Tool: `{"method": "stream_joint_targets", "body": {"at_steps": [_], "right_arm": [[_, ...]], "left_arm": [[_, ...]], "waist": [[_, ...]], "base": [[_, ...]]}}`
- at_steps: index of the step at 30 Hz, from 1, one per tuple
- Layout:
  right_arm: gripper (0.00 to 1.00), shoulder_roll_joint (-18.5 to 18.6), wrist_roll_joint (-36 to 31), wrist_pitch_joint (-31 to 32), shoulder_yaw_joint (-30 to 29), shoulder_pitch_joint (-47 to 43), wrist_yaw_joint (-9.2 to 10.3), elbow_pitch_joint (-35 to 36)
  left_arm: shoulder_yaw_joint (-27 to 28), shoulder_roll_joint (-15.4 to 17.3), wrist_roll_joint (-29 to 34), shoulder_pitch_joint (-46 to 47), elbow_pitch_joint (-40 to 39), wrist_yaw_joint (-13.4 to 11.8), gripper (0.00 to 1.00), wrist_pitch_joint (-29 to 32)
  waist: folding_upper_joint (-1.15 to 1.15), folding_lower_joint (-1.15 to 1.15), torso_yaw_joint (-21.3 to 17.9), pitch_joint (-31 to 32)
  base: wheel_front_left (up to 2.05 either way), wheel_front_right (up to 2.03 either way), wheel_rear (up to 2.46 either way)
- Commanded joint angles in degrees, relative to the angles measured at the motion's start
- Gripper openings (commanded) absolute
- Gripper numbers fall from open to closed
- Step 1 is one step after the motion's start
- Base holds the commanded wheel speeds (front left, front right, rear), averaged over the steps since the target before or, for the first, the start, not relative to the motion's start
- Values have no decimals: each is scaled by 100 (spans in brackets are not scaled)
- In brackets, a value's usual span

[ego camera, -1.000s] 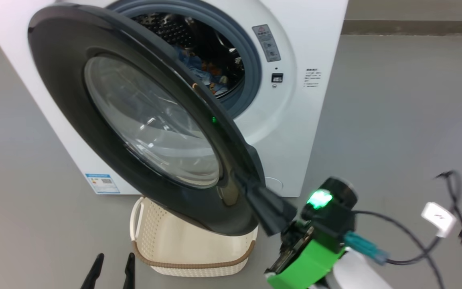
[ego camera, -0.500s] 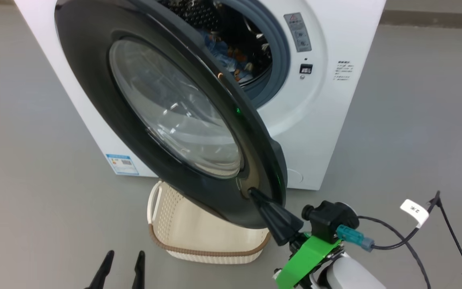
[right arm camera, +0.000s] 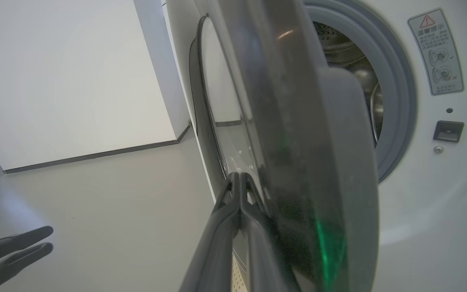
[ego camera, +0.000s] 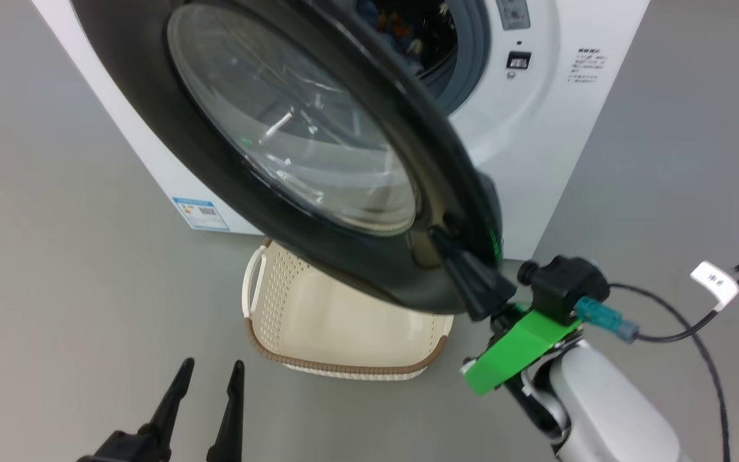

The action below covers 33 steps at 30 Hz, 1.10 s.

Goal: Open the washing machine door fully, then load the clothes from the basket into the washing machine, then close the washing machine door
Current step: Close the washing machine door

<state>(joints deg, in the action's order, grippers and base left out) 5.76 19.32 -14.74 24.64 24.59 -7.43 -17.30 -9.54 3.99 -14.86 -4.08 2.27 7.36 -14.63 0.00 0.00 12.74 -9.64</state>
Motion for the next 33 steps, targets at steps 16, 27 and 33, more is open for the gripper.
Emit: {"method": "stream_joint_targets", "body": {"at_steps": [16, 27, 33], "right_arm": [[0, 431, -183, -26, -474, 1097, -6, 283], [0, 835, -255, -26, -692, 1972, -6, 214], [0, 1066, -354, -26, -931, 2488, -6, -8]], "left_arm": [[-3, -86, -51, 531, -368, 13, 100, -37], [-320, -108, -149, 819, -652, 13, 100, -37], [-656, -110, -252, 1018, -819, 13, 100, -37]], "waist": [[0, 0, 296, -968], [0, 0, 480, -1592], [0, 0, 643, -1834]], "base": [[0, 0, 0], [0, 0, 0], [0, 0, 0]]}}
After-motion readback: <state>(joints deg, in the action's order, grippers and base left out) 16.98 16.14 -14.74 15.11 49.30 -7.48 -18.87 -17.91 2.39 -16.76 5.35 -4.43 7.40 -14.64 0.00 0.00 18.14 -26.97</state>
